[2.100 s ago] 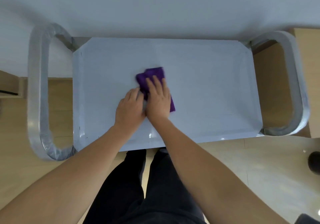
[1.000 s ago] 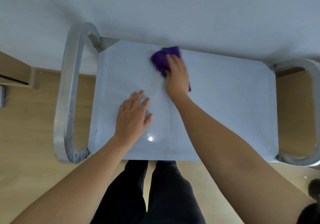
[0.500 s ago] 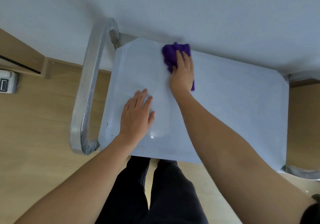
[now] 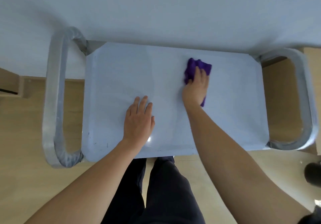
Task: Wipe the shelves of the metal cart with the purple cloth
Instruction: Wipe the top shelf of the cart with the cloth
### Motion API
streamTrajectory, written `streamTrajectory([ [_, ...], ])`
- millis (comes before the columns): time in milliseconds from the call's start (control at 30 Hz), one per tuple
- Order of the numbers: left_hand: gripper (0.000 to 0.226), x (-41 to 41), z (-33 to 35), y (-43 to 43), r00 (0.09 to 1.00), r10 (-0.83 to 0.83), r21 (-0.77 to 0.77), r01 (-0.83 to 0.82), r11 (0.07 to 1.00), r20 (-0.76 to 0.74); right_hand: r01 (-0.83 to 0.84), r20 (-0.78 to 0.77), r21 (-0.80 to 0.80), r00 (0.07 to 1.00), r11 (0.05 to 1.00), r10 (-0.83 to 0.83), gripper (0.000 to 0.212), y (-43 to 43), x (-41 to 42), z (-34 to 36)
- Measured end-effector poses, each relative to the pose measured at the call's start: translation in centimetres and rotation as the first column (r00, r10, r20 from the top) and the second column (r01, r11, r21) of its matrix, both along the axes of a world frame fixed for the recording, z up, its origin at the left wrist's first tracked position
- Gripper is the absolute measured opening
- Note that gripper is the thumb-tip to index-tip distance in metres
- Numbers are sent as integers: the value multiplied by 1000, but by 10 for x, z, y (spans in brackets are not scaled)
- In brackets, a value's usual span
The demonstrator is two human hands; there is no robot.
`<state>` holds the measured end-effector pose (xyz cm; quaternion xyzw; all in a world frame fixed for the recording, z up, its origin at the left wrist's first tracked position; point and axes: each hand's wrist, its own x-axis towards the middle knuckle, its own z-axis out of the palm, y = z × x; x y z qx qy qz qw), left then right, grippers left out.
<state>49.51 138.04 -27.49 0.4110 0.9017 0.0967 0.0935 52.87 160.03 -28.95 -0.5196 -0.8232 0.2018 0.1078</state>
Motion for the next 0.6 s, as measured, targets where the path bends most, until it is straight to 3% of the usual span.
streamTrajectory([
  [67, 45, 9, 1, 9, 999, -37, -3, 37, 999, 3, -236, -4, 51, 972, 971, 236, 59, -25, 0, 1],
  [133, 46, 18, 3, 19, 997, -79, -17, 80, 997, 18, -567, 23, 57, 824, 822, 567, 56, -34, 11, -4],
  [200, 47, 28, 3, 28, 992, -120, -25, 121, 992, 25, -697, 44, 47, 717, 715, 696, 51, -12, 28, -3],
  [267, 47, 36, 4, 37, 989, -145, -29, 146, 989, 33, -594, 33, 51, 804, 803, 593, 52, 16, 53, -2],
  [367, 46, 48, 4, 50, 983, -181, -31, 182, 983, 39, -132, 11, -7, 991, 991, 133, 54, 50, 93, 4],
  [433, 45, 55, 4, 59, 979, -201, -44, 203, 978, 35, 148, 69, -42, 987, 988, -145, 57, 45, 94, 7],
  [500, 45, 64, 3, 69, 976, -214, -53, 216, 975, 33, 94, 84, -19, 992, 995, -92, 62, 20, 79, 12],
  [600, 47, 77, 3, 84, 970, -242, -63, 243, 968, 24, -367, 7, -5, 930, 930, 367, 58, -1, 75, 8],
])
